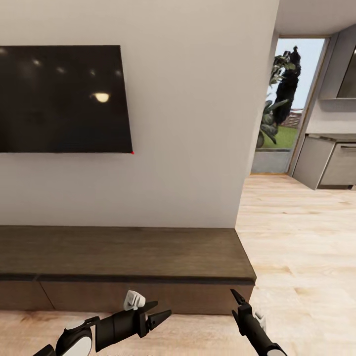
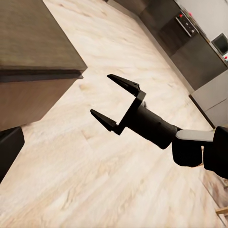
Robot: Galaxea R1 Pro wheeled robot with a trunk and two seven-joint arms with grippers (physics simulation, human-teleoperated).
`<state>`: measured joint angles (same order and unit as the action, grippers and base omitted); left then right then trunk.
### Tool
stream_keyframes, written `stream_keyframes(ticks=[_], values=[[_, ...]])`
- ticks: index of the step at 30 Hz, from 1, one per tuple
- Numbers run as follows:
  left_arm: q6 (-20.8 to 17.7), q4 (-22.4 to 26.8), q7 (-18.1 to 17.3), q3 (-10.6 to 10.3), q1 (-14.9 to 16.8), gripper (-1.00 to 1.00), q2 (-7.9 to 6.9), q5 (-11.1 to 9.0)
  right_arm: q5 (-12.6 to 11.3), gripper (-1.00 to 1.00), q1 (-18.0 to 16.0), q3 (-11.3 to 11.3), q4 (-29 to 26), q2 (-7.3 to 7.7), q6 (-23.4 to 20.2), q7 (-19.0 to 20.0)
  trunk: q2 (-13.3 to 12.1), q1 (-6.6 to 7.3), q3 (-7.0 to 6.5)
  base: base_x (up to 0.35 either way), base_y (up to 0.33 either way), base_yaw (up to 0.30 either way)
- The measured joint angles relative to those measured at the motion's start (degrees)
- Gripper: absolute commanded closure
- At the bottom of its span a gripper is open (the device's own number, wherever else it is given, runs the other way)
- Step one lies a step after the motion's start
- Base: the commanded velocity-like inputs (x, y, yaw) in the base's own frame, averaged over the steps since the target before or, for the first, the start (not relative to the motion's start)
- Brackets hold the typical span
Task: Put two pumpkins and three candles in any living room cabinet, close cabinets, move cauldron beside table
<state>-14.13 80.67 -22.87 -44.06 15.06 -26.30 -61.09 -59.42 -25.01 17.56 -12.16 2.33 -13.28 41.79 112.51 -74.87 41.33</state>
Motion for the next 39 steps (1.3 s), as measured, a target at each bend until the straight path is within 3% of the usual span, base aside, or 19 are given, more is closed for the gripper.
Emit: stream_keyframes(ticks=[27,34,39], values=[[0.00,-0.01,-0.02,-0.04,0.00,-1.00,0.01,0.00,-0.01,-1.00,0.00,-0.04,0.00,-0.14,-0.06,0.28,10.83,-5.93,4.85,0.000,0.000,0.000],[0.00,-0.01,-0.04,-0.08,0.00,-1.00,0.01,0.00,0.07,-1.00,0.03,0.12,1.07,-0.02,-0.05,7.28,13.64,-7.47,6.10,0.000,0.000,0.000],[0.00,-0.01,-0.03,-0.07,0.00,-1.00,0.04,0.00,0.12,-1.00,0.05,0.13,1.93,0.31,-0.05,9.85,15.64,-8.57,7.00,0.000,0.000,0.000]])
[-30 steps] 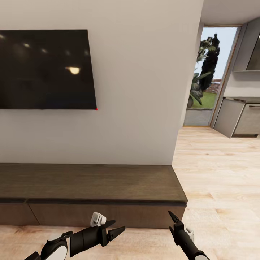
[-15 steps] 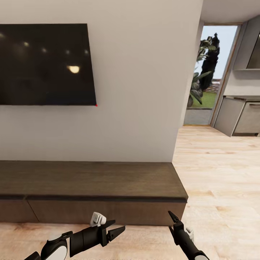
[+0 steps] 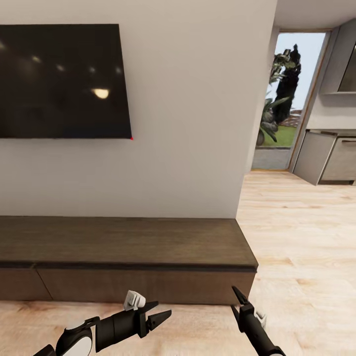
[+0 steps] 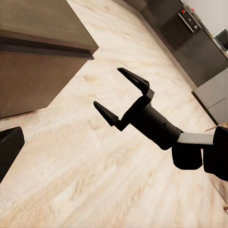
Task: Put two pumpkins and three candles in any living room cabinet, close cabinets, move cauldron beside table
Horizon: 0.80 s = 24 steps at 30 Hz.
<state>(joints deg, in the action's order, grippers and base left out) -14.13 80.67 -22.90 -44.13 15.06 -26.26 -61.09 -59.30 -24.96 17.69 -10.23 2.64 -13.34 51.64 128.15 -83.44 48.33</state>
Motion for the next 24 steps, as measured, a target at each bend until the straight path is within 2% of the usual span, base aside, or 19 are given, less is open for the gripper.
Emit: stream_keyframes(ticks=[10,16,24], values=[[0.00,0.00,0.01,-0.01,0.00,-1.00,0.01,0.00,-0.02,-1.00,-0.01,-0.01,0.16,0.21,0.00,0.80,4.01,-2.20,1.80,0.000,0.000,0.000],[0.00,0.00,0.02,0.00,0.00,-1.00,-0.01,0.00,0.02,-1.00,0.02,0.05,0.17,0.33,0.01,4.26,6.42,-3.52,2.87,0.000,0.000,0.000],[0.00,0.00,0.04,0.00,0.00,-1.00,0.01,0.00,0.03,-1.00,0.03,0.02,0.17,0.72,0.01,5.29,9.63,-5.27,4.31,0.000,0.000,0.000]])
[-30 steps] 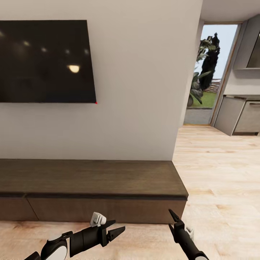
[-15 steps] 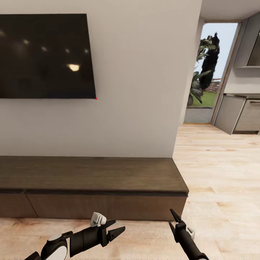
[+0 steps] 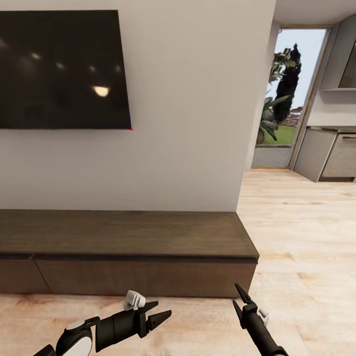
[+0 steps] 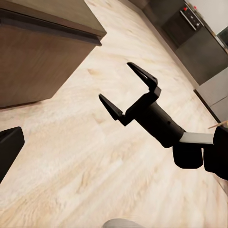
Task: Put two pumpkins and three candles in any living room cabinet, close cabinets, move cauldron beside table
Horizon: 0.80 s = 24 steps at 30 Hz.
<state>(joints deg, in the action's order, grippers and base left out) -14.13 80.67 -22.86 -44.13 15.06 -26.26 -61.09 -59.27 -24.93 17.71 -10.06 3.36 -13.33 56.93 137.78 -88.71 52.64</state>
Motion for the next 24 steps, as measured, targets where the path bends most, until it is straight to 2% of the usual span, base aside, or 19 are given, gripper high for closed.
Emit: stream_keyframes(ticks=[9,15,20,24], values=[[0.00,0.00,0.04,0.01,0.00,-1.00,0.01,0.00,0.07,-1.00,0.00,0.01,0.00,0.04,0.00,0.02,3.61,-1.98,1.62,0.000,0.000,0.000],[0.00,0.01,0.00,0.02,0.00,-1.00,-0.01,-0.01,0.07,-1.00,0.00,0.02,0.00,0.05,0.00,0.01,3.62,-1.98,1.62,0.000,0.000,0.000],[0.00,0.06,-0.03,0.01,0.00,-1.00,-0.01,0.00,0.04,-1.00,0.00,0.02,0.00,0.05,0.00,0.13,5.43,-2.99,2.53,0.000,0.000,0.000],[0.00,0.10,-0.03,-0.01,0.00,-1.00,-0.02,-0.01,-0.06,-1.00,0.00,0.06,0.01,0.51,-0.05,0.77,5.46,-3.01,2.76,0.000,0.000,0.000]])
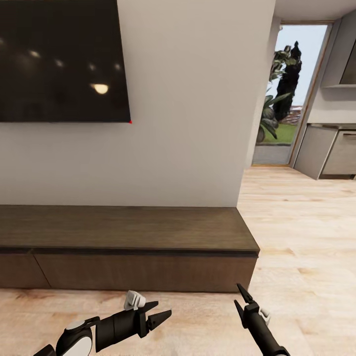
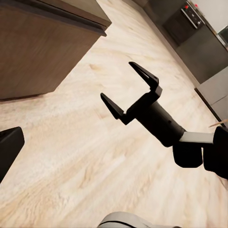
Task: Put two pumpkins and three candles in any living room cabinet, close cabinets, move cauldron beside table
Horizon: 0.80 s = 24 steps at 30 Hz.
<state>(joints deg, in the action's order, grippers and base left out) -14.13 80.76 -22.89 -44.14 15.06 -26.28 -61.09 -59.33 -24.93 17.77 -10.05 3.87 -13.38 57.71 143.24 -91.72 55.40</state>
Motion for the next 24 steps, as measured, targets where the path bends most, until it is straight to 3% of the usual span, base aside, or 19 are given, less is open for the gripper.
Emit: stream_keyframes(ticks=[13,24], values=[[0.00,0.20,-0.01,-0.01,0.00,-1.00,-0.04,0.00,-0.16,-1.00,0.01,0.08,0.07,1.16,-4.20,5.45,0.00,0.00,0.00,0.002,0.000,0.000],[0.00,-0.01,0.08,0.06,0.00,-1.00,-0.02,0.00,-0.01,-1.00,0.00,0.09,0.07,1.63,-4.44,5.76,0.00,0.01,0.00,0.115,-0.002,0.000]])
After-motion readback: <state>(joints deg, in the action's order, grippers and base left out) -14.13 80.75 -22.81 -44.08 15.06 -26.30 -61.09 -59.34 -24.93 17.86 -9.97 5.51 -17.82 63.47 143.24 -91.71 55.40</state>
